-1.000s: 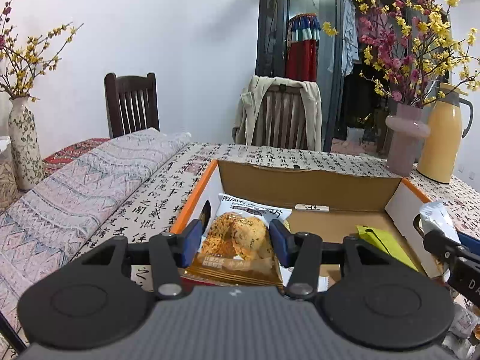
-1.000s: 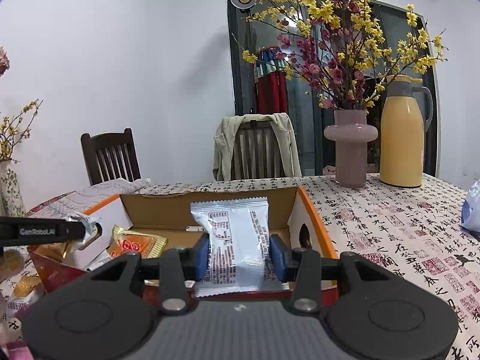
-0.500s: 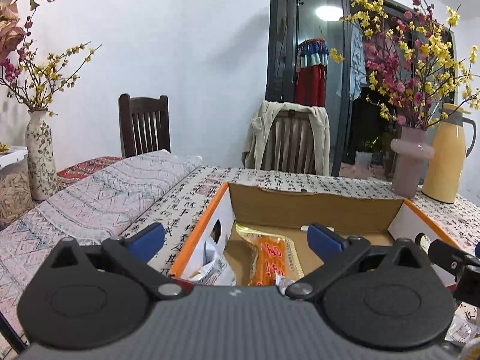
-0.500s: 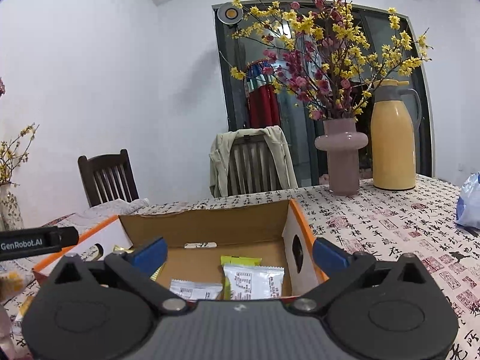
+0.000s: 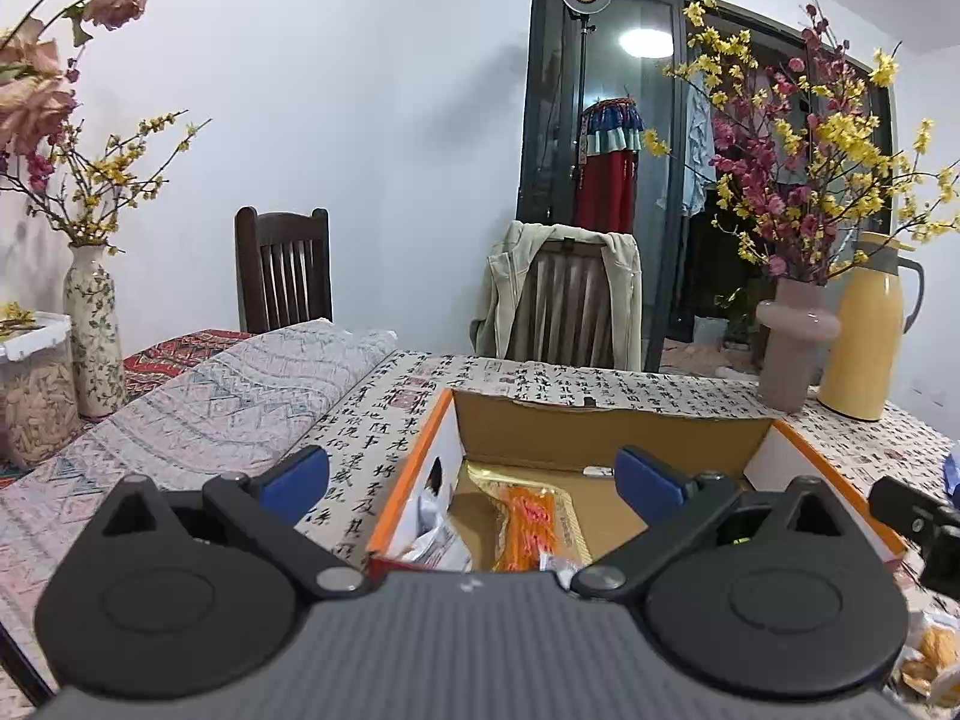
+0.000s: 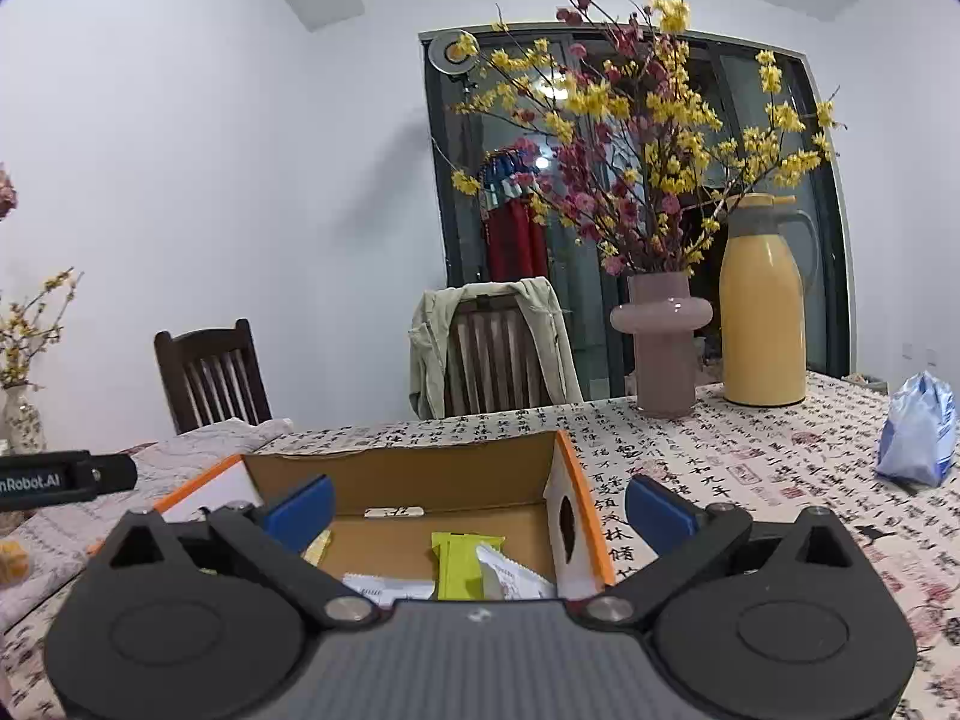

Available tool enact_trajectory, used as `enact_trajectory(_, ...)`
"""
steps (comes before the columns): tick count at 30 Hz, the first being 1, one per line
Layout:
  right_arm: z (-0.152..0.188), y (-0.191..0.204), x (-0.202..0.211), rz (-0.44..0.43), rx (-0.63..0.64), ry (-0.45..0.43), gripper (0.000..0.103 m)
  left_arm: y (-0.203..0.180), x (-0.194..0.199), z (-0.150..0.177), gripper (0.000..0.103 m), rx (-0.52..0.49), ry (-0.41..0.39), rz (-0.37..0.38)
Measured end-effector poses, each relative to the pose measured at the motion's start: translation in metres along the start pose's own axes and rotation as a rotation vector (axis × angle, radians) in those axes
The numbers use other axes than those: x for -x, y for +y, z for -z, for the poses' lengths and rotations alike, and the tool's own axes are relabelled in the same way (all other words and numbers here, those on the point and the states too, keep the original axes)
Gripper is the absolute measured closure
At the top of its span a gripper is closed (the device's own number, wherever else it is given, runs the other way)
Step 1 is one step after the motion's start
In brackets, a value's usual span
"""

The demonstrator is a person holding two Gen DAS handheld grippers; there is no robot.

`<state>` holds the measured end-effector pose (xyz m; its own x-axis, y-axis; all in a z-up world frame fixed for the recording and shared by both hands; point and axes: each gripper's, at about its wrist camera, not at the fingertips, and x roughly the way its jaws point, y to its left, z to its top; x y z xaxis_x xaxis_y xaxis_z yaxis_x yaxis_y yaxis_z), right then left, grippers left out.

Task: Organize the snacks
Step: 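Withdraw both tools from the box back toward the snack pile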

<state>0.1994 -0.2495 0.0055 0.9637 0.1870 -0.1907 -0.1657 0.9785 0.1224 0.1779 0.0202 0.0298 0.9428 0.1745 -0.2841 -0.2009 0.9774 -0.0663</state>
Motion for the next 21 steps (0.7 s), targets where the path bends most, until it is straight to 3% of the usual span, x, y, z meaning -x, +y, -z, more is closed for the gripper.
enact_trajectory(9, 0.017, -0.010, 0.044, -0.027, 0.043, 0.041, 0.000, 0.035, 0.037, 0.021, 0.000, -0.010, 0.017, -0.025)
enact_trajectory(17, 0.052, -0.020, 0.041, -0.026, 0.024, 0.122, 0.000, 0.055, 0.035, 0.053, 0.000, -0.022, 0.055, -0.077)
enact_trajectory(21, 0.054, -0.020, 0.042, -0.039, 0.021, 0.113, 0.000, 0.057, 0.030, 0.063, 0.000, -0.012, 0.051, -0.094)
